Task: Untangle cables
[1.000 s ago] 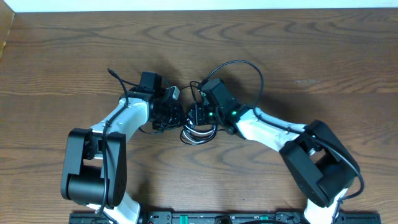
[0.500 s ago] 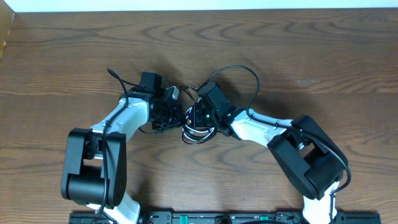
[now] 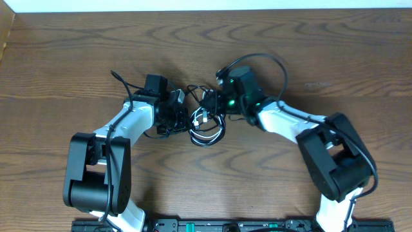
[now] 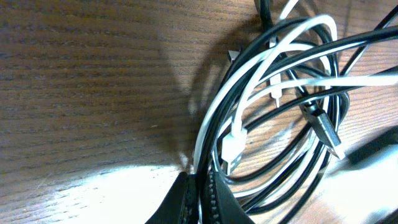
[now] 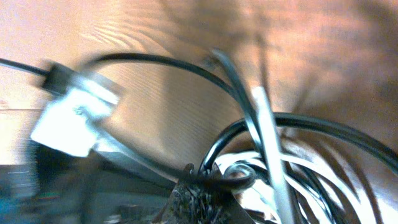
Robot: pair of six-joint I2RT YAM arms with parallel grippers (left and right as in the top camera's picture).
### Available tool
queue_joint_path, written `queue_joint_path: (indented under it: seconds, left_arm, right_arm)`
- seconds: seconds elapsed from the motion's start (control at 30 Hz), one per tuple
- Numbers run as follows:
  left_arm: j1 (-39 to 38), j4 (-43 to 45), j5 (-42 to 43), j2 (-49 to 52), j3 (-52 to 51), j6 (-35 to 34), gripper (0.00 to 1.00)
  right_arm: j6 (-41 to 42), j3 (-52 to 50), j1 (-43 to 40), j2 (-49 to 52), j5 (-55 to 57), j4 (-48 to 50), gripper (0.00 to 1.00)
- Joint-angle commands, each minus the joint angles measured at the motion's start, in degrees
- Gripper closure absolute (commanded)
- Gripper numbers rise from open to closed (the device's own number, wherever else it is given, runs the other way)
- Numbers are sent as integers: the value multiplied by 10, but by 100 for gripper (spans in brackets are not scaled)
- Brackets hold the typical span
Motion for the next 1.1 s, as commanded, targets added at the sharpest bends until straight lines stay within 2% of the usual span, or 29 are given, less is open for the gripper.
queue_joint_path:
  seconds: [0.0, 0.1, 0.43, 0.57, 0.7, 0.87, 0.97, 1.07]
  left_arm:
    - [0, -3, 6, 9, -5, -3, 93]
    - [0, -2, 6, 9, -5, -3, 92]
    - [0, -1, 14, 9, -5, -3, 93]
    - [0, -1, 14, 9, -5, -3, 92]
    - [0, -1, 14, 9, -5, -3, 92]
    - [0, 0, 14, 9, -5, -3, 92]
    - [0, 2, 14, 9, -5, -3, 92]
    - [0, 4, 14, 9, -5, -3, 92]
  right_arm:
    - [-9, 2, -23, -18, -49, 1, 99]
    - [-10, 2, -28, -18, -34, 2, 99]
    - [-47, 2, -28, -18, 153, -9, 99]
    - [-57, 2, -28, -18, 242, -50, 99]
    - [-107, 2, -28, -18, 344, -117, 99]
    - [-176, 4, -28, -19, 384, -137, 78]
    - [-199, 16, -30, -33, 359, -143, 62]
    - [-219, 44, -34, -53, 321, -166, 54]
